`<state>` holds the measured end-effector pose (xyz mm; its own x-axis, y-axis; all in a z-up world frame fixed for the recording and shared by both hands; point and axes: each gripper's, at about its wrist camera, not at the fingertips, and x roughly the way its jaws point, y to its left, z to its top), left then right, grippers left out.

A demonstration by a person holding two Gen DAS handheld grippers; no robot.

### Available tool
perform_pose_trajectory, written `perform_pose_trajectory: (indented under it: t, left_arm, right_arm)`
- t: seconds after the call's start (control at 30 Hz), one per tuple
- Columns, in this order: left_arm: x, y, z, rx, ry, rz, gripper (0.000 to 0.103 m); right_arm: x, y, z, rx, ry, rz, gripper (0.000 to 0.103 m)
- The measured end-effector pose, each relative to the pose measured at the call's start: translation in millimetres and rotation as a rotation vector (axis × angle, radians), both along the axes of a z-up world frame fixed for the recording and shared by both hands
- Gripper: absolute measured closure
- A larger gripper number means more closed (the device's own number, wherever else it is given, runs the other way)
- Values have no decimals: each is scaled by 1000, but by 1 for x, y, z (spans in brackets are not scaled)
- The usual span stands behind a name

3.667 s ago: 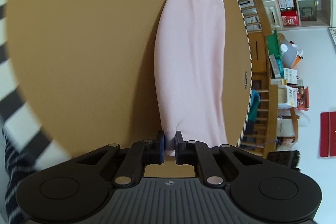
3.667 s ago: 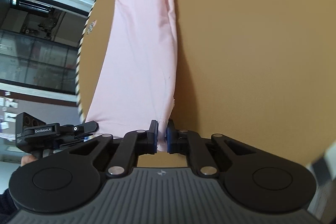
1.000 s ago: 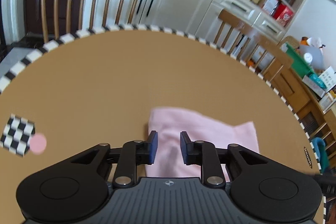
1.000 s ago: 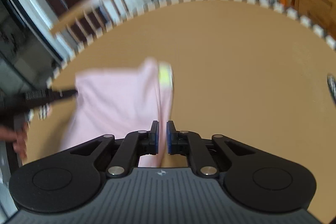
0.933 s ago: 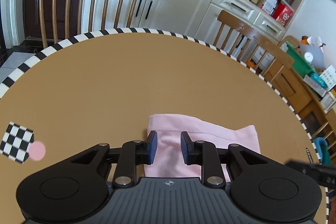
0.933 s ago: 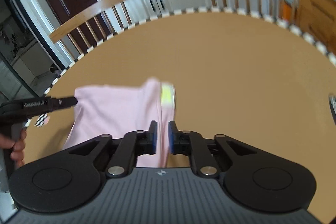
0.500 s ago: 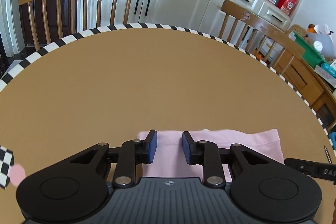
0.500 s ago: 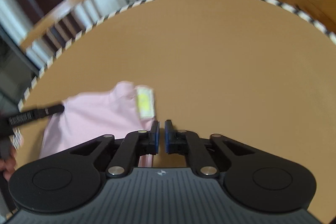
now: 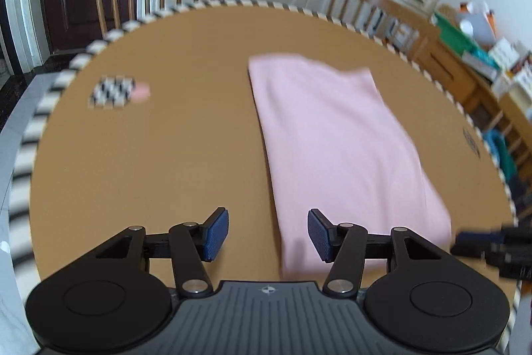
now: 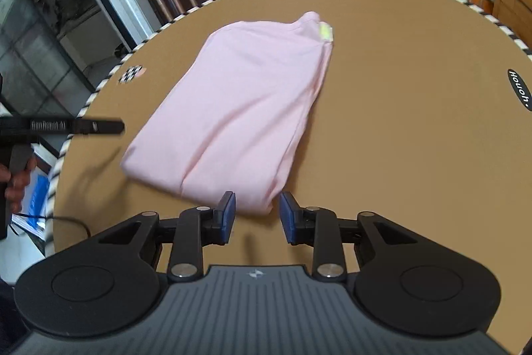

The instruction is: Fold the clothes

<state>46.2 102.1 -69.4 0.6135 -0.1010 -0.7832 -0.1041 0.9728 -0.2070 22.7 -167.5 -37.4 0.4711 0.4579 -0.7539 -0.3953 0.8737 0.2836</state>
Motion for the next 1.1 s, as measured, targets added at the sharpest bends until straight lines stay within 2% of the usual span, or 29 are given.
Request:
perform_pose_trajectory:
  t: [0.1, 0.2, 0.3, 0.33, 0.37, 0.4, 0.43, 0.6, 0.67, 0.77, 0.93, 1.03, 1.1]
  left_arm:
    - [-11, -11, -12, -6, -9, 13, 54]
    - [-12, -19, -22, -25, -12, 11, 65]
    - [-10, -26, -28, -21, -23, -5, 66]
    - [-9, -28, -28, -15, -27, -14, 66]
    - [-8, -30, -29, -7, -30, -17, 71]
    - [-7, -30, -30, 13, -27, -18, 88]
    - [-6, -31, -30, 30, -22, -20, 96]
    - [-9, -28, -24, 73, -6, -51, 98]
    - [-7, -27, -26, 53, 0, -37, 98]
    - [-5, -27, -24, 35, 5, -44, 96]
    - [-12, -19, -19, 48, 10, -35, 72]
    - [-17, -9, -19, 54, 29, 9, 72]
    - [-23, -5, -8, 26, -14, 29, 72]
  right_arm:
    - [-10, 3, -1, -10, -34, -11, 73]
    - [-5, 6, -9, -23, -42, -23, 76]
    - [0, 4, -13, -16, -42, -26, 76]
    - [2, 3, -14, -6, -38, -28, 81]
    - [4, 3, -16, 7, -34, -29, 92]
    - [6, 3, -17, 16, -30, -30, 95]
    - [8, 2, -16, 14, -28, -31, 97]
    - [13, -6, -20, -22, -7, -40, 100]
    - [13, -9, -22, -35, -1, -48, 100]
    - [13, -11, -22, 8, 20, -69, 99]
    - [9, -18, -18, -27, 13, -69, 94]
    - [9, -33, -17, -44, 29, -126, 94]
    - [7, -40, -8, -27, 5, -160, 94]
